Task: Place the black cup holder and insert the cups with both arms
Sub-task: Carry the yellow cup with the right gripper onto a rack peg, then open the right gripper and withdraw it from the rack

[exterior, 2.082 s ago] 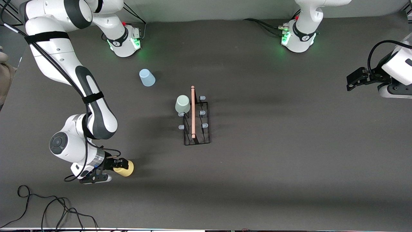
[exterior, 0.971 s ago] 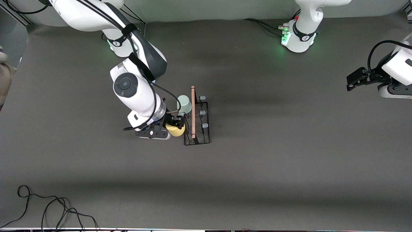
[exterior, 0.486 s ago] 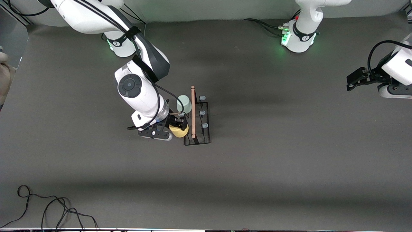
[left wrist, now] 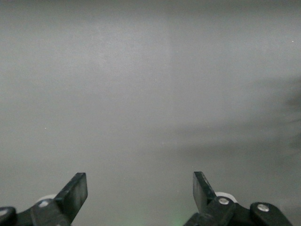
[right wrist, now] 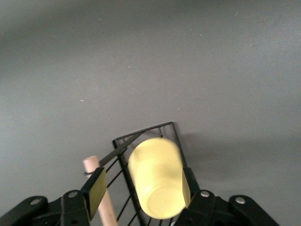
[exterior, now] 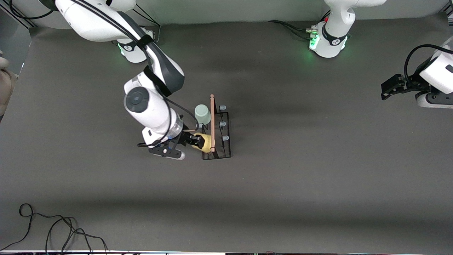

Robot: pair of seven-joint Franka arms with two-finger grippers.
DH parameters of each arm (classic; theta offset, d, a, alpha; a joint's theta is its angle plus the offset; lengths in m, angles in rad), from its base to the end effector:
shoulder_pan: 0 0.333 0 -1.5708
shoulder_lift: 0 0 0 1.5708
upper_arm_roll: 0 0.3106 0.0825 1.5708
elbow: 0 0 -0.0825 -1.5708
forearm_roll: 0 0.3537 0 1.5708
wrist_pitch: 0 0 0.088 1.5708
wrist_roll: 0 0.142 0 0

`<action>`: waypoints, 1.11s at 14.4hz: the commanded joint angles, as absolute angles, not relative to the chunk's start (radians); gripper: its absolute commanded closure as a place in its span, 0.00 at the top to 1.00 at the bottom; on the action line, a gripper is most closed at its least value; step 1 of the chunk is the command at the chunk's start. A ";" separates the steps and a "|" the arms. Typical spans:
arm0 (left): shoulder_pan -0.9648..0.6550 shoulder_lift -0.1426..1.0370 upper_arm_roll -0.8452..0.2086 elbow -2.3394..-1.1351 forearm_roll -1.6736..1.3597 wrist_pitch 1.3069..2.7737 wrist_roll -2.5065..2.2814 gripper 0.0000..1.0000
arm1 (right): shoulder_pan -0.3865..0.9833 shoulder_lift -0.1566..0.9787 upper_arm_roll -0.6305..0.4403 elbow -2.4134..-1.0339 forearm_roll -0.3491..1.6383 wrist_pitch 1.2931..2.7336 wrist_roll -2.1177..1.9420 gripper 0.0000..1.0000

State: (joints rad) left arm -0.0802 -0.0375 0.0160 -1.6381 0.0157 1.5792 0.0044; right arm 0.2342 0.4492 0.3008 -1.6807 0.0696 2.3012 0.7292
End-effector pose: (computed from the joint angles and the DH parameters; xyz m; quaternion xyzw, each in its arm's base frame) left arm 0.5108 -0.0305 0.5746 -0.9993 0.0344 0.0105 0.0079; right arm 0.5795 0.3234 0.3465 -0.9820 0.1366 -0.0223 0.1288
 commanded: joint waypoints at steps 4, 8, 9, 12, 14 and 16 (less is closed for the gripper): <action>-0.089 -0.034 0.021 -1.626 0.028 1.572 0.015 1.00 | 0.256 0.221 0.128 -1.758 0.160 2.099 0.478 0.89; -0.089 -0.034 0.021 -1.624 0.028 1.574 0.015 1.00 | 0.255 0.049 0.017 -1.851 0.150 2.069 0.297 1.00; -0.089 -0.034 0.021 -1.624 0.028 1.574 0.015 1.00 | 0.256 0.013 -0.012 -1.870 0.150 2.057 0.237 1.00; -0.087 -0.034 0.021 -1.624 0.028 1.574 0.015 1.00 | 0.253 -0.040 -0.058 -1.868 0.147 2.008 0.193 1.00; -0.087 -0.034 0.021 -1.624 0.028 1.574 0.015 1.00 | 0.235 -0.041 -0.084 -1.836 0.141 1.929 0.175 1.00; -0.087 -0.034 0.021 -1.624 0.028 1.574 0.015 1.00 | 0.203 -0.022 -0.081 -1.737 0.126 1.811 0.153 1.00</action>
State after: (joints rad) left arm -0.0802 -0.0372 0.0163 -1.6384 0.0158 1.5799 0.0044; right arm 0.2241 -0.0340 -0.0785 -1.8206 0.1315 1.9075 0.1901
